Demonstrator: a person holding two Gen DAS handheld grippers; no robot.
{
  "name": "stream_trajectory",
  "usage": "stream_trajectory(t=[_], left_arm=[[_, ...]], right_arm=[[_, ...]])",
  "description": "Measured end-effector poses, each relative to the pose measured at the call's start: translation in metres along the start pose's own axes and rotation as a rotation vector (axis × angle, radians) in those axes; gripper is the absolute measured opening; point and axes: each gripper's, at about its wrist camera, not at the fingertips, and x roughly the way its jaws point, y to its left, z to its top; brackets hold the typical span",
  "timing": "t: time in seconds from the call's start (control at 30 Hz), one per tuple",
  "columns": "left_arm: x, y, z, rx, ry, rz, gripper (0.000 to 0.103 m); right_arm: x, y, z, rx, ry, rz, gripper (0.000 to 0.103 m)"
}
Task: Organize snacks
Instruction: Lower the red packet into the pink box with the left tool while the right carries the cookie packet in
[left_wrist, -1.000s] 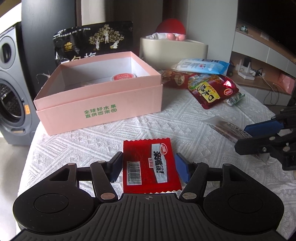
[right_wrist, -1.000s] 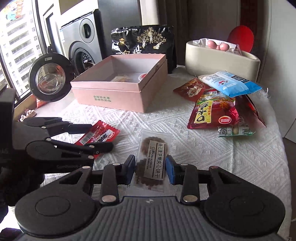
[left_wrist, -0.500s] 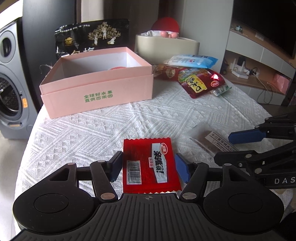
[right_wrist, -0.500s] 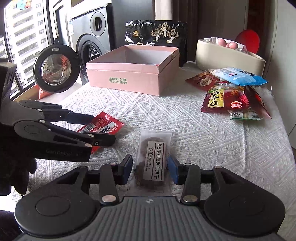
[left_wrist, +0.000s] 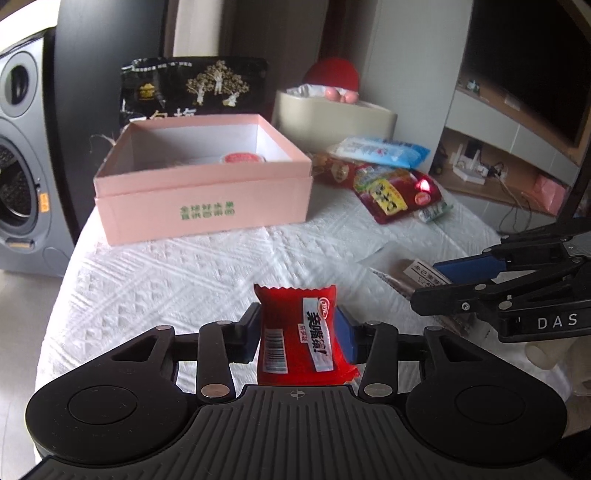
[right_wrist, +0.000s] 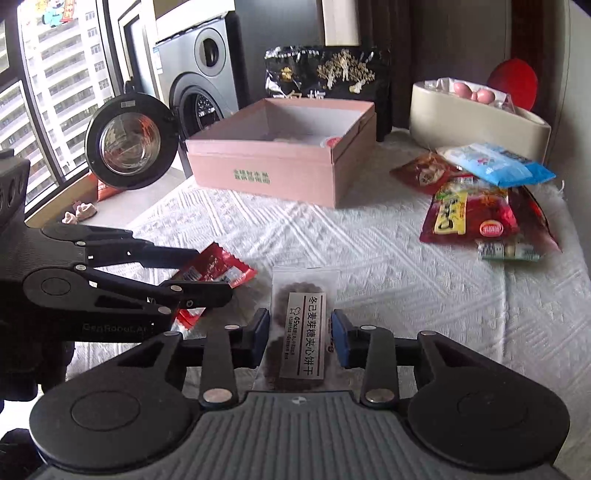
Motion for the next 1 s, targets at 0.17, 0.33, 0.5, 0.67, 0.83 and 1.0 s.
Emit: stream_trajectory(t=[0.17,0.33,0.5,0.67,0.83,1.0], left_arm=[[-0.019,0.037,0.079,-0.043,-0.213,0.066,0.047],[0.036,0.08,0.139,-0.086,-0.155,0.09,0.047],[0.098,0.106,0.145,-0.121,0.031,0.043,0.055],[0.104,0.125,0.136,-0.219,0.003,0.062,0.058],[0.1,0.124,0.144,-0.207,0.023,0.047,0.059],[0.125,0.088,0.136,0.059,0.235,0.039,0.064]], right_arm=[[-0.009,-0.01,0.087,0.013,-0.151,0.05,0.036],[0.049,-0.02,0.164,0.037,-0.159,0.044,0.036],[0.132,-0.027,0.185,0.049,-0.032,0.017,0.036],[0.161,-0.044,0.176,0.103,0.028,0.072,0.052],[0.126,-0.063,0.173,0.051,-0.049,0.013,0.057],[0.091,-0.098,0.165,-0.027,-0.13,-0.221,0.074]])
